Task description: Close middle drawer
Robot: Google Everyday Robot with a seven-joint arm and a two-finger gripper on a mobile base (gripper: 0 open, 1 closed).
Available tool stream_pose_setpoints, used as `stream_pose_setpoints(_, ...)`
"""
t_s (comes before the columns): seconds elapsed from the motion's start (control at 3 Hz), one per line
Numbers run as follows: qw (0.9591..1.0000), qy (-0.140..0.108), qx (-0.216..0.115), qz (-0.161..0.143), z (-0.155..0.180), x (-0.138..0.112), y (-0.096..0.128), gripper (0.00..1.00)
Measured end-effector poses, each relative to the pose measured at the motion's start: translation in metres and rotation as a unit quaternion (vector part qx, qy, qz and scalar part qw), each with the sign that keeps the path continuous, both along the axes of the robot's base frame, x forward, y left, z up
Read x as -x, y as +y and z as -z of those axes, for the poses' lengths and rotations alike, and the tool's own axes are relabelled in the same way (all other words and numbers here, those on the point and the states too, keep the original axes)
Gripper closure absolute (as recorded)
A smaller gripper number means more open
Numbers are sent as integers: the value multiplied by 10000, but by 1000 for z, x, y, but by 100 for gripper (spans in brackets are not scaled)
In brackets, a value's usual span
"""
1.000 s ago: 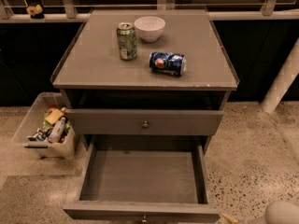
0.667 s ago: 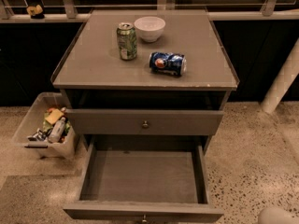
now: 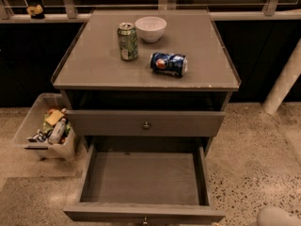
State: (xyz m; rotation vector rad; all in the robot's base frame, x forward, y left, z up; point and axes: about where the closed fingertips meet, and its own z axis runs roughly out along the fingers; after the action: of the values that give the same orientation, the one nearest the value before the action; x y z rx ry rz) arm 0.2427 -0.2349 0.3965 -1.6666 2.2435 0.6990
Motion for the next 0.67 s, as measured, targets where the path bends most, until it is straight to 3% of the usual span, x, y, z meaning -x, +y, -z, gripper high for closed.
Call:
stream_pose_setpoints(0.33, 9994, -248, -98, -208, 1, -25, 9, 0)
stream_pose_setpoints(0.67, 9975, -648, -165, -205, -12, -50, 6, 0)
